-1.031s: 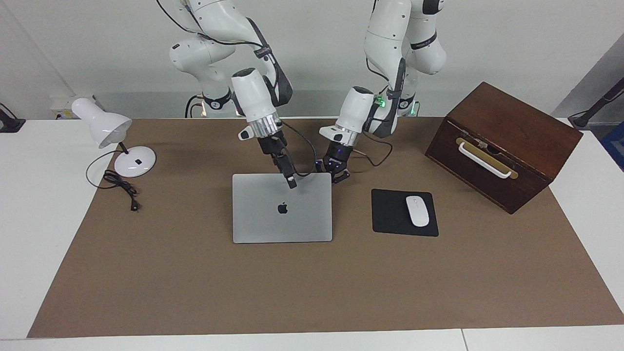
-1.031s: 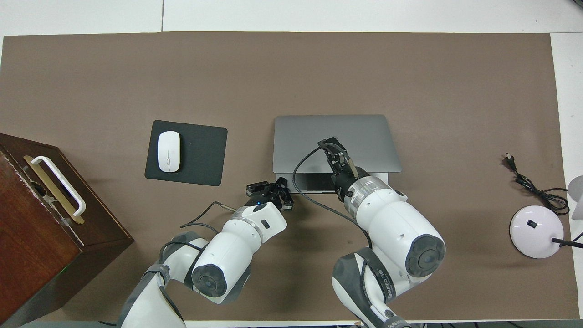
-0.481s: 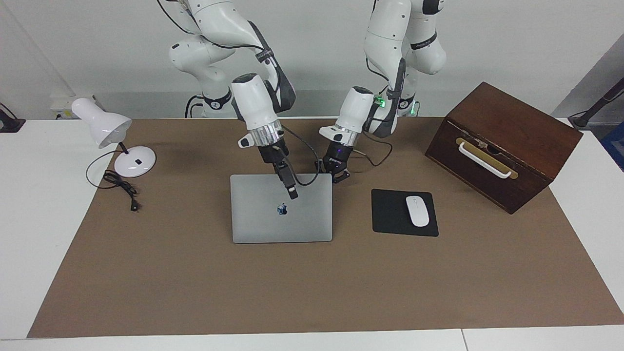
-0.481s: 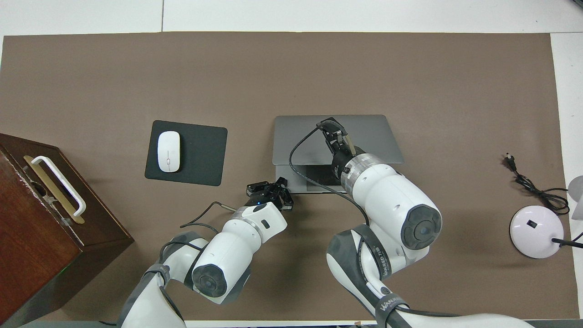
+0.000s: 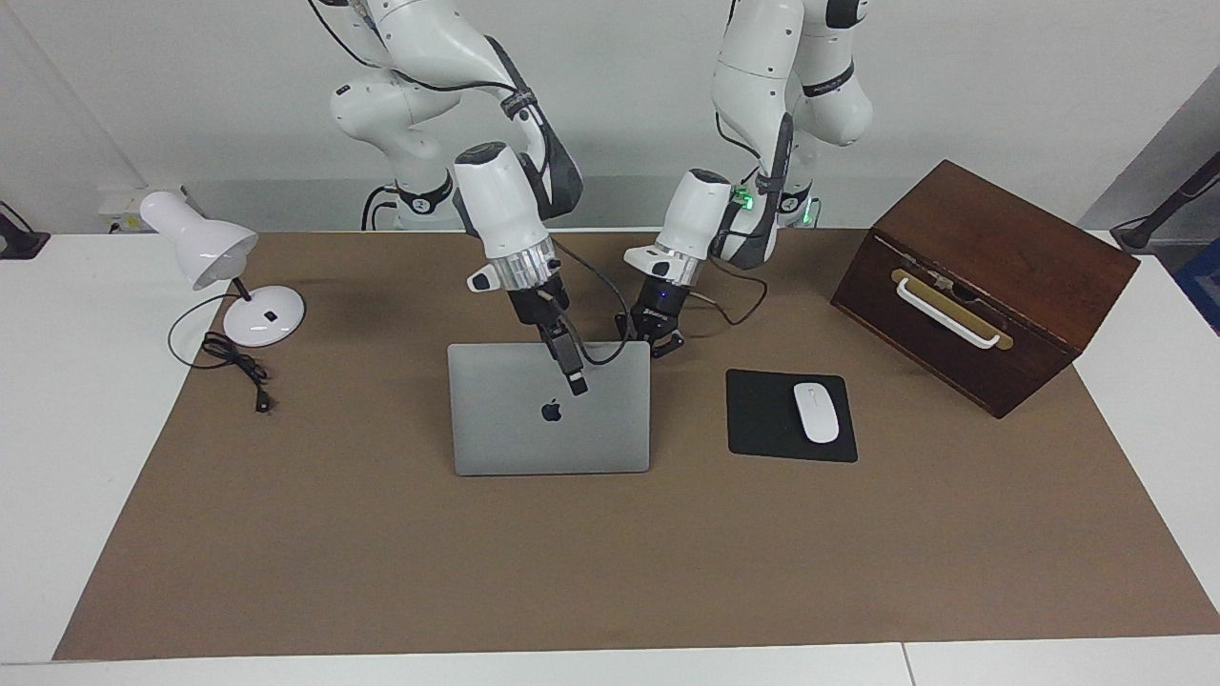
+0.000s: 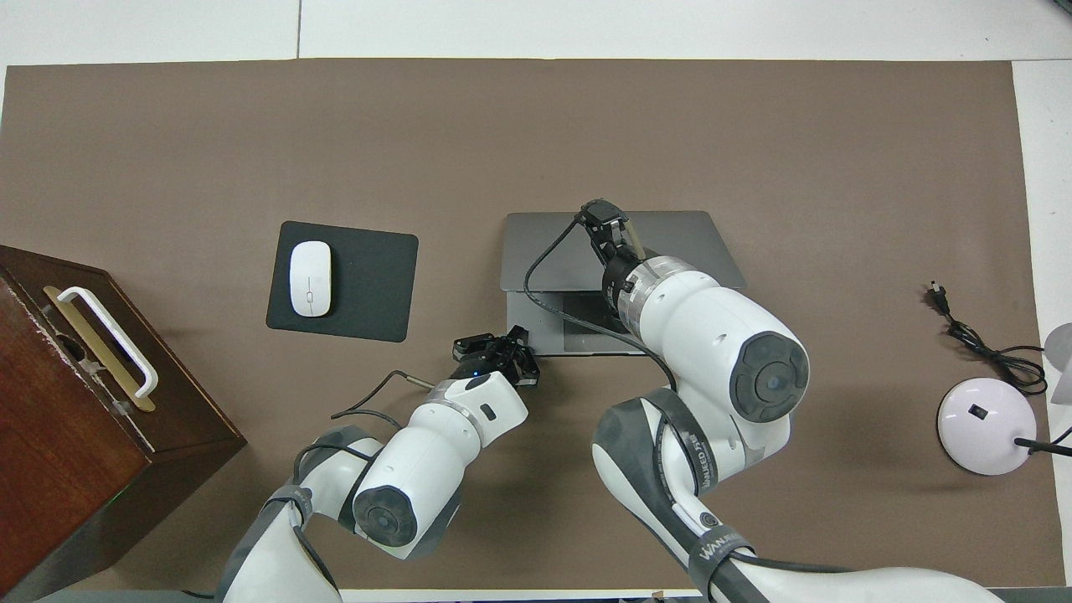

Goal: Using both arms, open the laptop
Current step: 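Lift the laptop lid upward with the right gripper while the left gripper holds the base, then push the lid farther from the robot with the right gripper until upright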

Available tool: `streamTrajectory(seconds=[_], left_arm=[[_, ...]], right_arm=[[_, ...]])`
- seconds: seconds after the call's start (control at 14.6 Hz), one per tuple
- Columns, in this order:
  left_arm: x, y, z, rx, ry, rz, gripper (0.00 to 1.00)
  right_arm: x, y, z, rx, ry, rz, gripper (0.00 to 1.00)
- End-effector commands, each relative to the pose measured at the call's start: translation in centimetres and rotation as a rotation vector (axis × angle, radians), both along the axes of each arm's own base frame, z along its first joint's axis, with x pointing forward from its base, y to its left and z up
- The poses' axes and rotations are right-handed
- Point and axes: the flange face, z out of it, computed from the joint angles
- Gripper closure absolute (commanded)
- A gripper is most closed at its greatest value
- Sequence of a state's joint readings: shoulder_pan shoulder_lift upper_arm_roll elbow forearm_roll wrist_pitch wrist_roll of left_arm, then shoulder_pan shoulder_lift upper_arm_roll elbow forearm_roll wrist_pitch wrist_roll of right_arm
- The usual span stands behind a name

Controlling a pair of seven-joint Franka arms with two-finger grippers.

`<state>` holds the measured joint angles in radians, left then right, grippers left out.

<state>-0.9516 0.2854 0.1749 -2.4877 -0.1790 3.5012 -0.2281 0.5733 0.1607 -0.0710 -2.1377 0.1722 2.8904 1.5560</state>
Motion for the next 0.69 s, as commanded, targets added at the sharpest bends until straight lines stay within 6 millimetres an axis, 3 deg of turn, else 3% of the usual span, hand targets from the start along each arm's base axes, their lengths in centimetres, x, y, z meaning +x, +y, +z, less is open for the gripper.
streamTrajectory(seconds=[0.0, 0.62], left_arm=[[-0.3, -0.6, -1.2, 0.016, 0.006, -0.009, 1.0], [-0.2, -0.5, -1.2, 0.017, 0.006, -0.009, 1.0]], right_arm=[[2.4, 0.8, 1.1, -0.011, 0.008, 0.026, 0.0], [6.5, -0.3, 3.9, -0.029, 0.047, 0.093, 0.0]])
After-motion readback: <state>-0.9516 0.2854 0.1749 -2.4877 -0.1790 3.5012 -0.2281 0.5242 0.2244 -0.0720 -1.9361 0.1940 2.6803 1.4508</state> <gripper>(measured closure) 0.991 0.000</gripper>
